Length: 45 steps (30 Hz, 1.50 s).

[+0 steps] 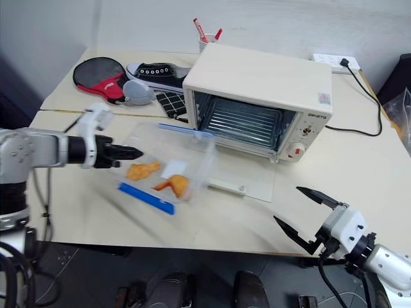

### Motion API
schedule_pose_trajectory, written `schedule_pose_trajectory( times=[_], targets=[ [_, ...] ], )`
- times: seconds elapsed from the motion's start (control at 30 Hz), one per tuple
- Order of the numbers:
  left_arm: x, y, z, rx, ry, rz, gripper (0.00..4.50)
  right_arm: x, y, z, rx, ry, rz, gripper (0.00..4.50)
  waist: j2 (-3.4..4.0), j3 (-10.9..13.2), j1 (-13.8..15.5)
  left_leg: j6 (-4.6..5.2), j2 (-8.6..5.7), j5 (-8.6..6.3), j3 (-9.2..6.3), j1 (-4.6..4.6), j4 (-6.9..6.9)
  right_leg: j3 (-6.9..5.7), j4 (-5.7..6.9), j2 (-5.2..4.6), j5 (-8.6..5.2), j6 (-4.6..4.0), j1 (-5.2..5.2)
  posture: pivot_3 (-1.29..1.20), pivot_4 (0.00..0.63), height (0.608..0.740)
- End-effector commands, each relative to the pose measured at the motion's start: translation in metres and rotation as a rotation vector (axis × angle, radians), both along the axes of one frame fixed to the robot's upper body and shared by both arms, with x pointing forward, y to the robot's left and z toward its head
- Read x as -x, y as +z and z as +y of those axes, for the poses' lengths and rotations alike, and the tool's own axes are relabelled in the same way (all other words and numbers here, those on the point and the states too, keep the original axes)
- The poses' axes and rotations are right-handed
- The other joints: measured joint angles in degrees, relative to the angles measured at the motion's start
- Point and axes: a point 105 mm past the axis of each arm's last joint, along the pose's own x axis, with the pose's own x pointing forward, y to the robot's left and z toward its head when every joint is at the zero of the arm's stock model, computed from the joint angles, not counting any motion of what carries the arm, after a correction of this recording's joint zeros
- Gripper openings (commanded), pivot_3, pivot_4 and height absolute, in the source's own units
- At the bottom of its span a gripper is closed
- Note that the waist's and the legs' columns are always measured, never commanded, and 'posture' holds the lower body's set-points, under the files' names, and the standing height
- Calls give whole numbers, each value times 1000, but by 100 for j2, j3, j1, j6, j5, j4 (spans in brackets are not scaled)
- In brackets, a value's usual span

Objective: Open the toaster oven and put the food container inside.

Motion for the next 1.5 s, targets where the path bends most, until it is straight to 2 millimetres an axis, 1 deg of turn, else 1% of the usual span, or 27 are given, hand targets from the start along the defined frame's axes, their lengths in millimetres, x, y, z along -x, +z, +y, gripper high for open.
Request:
schedule_pose_trajectory(
  times=[0.03, 0.07, 0.17, 0.27, 0.4, 0.47, 0.5, 0.53, 0.57, 0.63, 0.73, 0.8, 0.83, 0.9, 0.97, 1.03, 1.07, 1.13, 1.17, 1.2, 1.23, 1.3, 1.33, 1.4, 1.43, 1.47, 1.5],
  targets=[
    [-10, 15, -26, 11, -24, -54, 14, 9, 12, 3, -11, -15, -60, 4500, 0, 0, -28, -2, -2, 0, 0, 1, -2, 0, -1, 5, 0, 0, 0, 0, 150, 740],
    [-14, 15, -34, 8, -30, -64, 14, 11, 11, 5, -14, -19, -57, 4500, 0, 0, -36, -5, -1, 0, 2, 2, -3, 1, -2, 9, 0, 0, -1, 0, 150, 740],
    [-28, 13, -49, 4, -3, -93, 14, 16, 10, 9, -28, -34, -57, 4500, 1, -1, -44, -6, -4, 1, 7, 6, -6, 6, -2, 12, 0, 0, -3, 0, 150, 740],
    [-36, 11, -56, 5, 13, -98, 14, 18, 11, 13, -36, -44, -65, 4500, 1, 0, -36, -8, -4, 1, 7, 6, -4, 7, -2, 13, 0, -1, -3, 0, 150, 740],
    [-45, 2, -61, -38, 24, -113, 14, 19, 12, 18, -46, -56, -74, 4500, 1, 0, -16, -8, -3, 1, 6, 4, -4, 5, -4, 11, 0, -1, -3, 0, 150, 740],
    [-46, 2, -64, -24, 27, -105, 14, 18, 12, 19, -48, -58, -76, 4500, 1, -1, -9, -8, -2, 2, 5, 4, -2, 6, -4, 9, 0, -1, -2, 0, 150, 740],
    [-45, 4, -68, -13, 12, -108, 14, 18, 12, 19, -50, -63, -80, 4500, 1, 0, -2, -7, -3, 1, 5, 4, -1, 5, -4, 7, 0, -1, -1, 0, 150, 740],
    [-44, 5, -72, -2, 0, -108, 729, 18, 12, 19, -51, -66, -82, 4500, 1, -1, 7, -7, -3, 1, 5, 4, 0, 5, -4, 6, 0, -1, 0, 0, 150, 740],
    [-43, 8, -76, 20, -7, -107, 930, 18, 12, 19, -52, -69, -84, 4500, 1, 0, 15, -7, -2, 1, 3, 3, 1, 3, -5, 5, 0, -1, 1, 0, 150, 740],
    [-42, 12, -80, 50, -19, -111, 1640, 17, 12, 20, -53, -71, -84, 4500, 1, 0, 25, -5, -2, 1, -1, 1, 6, 0, -5, 2, 0, 0, 4, 0, 150, 740],
    [-37, 20, -86, 95, -69, -126, 2578, 17, 12, 19, -53, -77, -85, 4500, 1, 0, -4, -5, -4, 1, 0, 3, 6, 1, -3, 4, 0, 0, 5, 0, 150, 740],
    [-34, 24, -87, 119, -89, -126, 3142, 16, 13, 17, -54, -83, -86, 4500, 1, -1, -21, -6, -4, 1, 0, 3, 4, 0, -3, 10, 0, -1, 3, 0, 150, 740],
    [-33, 28, -84, 133, -103, -151, 3401, 15, 16, 16, -71, -91, -86, 4500, 2, -1, -30, -7, -3, 1, 0, 4, 4, 1, -3, 12, 0, -1, 3, 0, 150, 740],
    [-33, 32, -77, 141, -107, -167, 3401, 15, 22, 15, -101, -99, -82, 4500, 2, 0, -31, -8, -2, 2, 1, 4, 3, 2, -2, 12, 0, -1, 1, 0, 150, 740],
    [-36, 38, -56, 127, -96, -224, 3401, 22, 26, 22, -133, -37, -6, 4500, 7, 1, -43, -8, 0, 2, 1, 4, 4, 2, -1, 12, -1, -1, 0, 0, 150, 740],
    [-34, 42, -35, 121, -142, -285, 3401, 33, 23, 34, -151, 54, 115, 4500, 12, 0, -54, -8, 2, 2, 3, 5, -2, 5, -1, 12, -1, -2, -3, 0, 150, 740],
    [-31, 41, -28, 113, -174, -302, 3425, 37, 22, 38, -157, 80, 155, 4311, 12, -1, -59, -9, 2, 1, 4, 8, -6, 5, -3, 14, -2, -4, -3, 0, 150, 740],
    [-24, 35, -14, 71, -268, -356, 3038, 39, 20, 48, -158, 122, 198, 3888, 12, -1, -39, -11, 2, 1, 3, 11, -9, 1, -6, 19, -4, -7, 1, 0, 150, 740],
    [-19, 29, -7, 66, -314, -350, 2857, 39, 20, 55, -173, 142, 224, 3565, 12, -1, -28, -11, 2, 1, 4, 11, -7, 2, -6, 17, -5, -9, 1, 0, 150, 740],
    [-13, 24, -3, 70, -375, -365, 2527, 38, 18, 61, -184, 156, 254, 3200, 10, -2, -24, -10, 2, 1, 4, 10, -3, 3, -4, 13, -5, -9, 1, 0, 150, 740],
    [-8, 21, 1, 87, -425, -381, 2294, 38, 16, 67, -179, 172, 281, 2948, 10, -2, -23, -8, 5, 0, 4, 9, 2, 3, -5, 13, -5, -9, 2, 0, 150, 740],
    [-3, 5, 9, 48, -474, -385, 1718, 38, 10, 81, -165, 224, 322, 2308, 9, -2, 5, -6, 14, -1, 2, 5, 10, 1, -2, 6, -5, -10, 2, 0, 150, 740],
    [4, -4, 6, 57, -546, -409, 1434, 33, 7, 89, -167, 240, 326, 1991, 8, -3, 2, -3, 15, -3, -5, -1, 18, -5, -3, 6, -5, -11, 2, 0, 150, 740],
    [14, -15, 0, 70, -639, -449, 885, 26, 4, 99, -173, 250, 331, 1371, 8, -3, 2, 3, 14, -7, -6, -7, 24, -6, -2, 4, -5, -11, 1, 0, 150, 740],
    [18, -26, -6, 53, -678, -452, 513, 20, 0, 103, -164, 250, 327, 968, 8, -3, 1, 4, 14, -8, -6, -11, 28, -7, -3, 3, -5, -11, 0, 0, 150, 740],
    [21, -34, -11, 46, -697, -445, 264, 15, -3, 107, -156, 247, 331, 694, 8, -3, -2, 7, 14, -9, -8, -14, 34, -9, -1, 1, -5, -11, 0, 0, 150, 740],
    [23, -41, -16, 43, -713, -438, 3, 11, -6, 109, -150, 243, 336, 312, 8, -3, -3, 9, 14, -11, -10, -18, 43, -11, 1, 1, -5, -11, 0, 0, 150, 740]
  ],
)
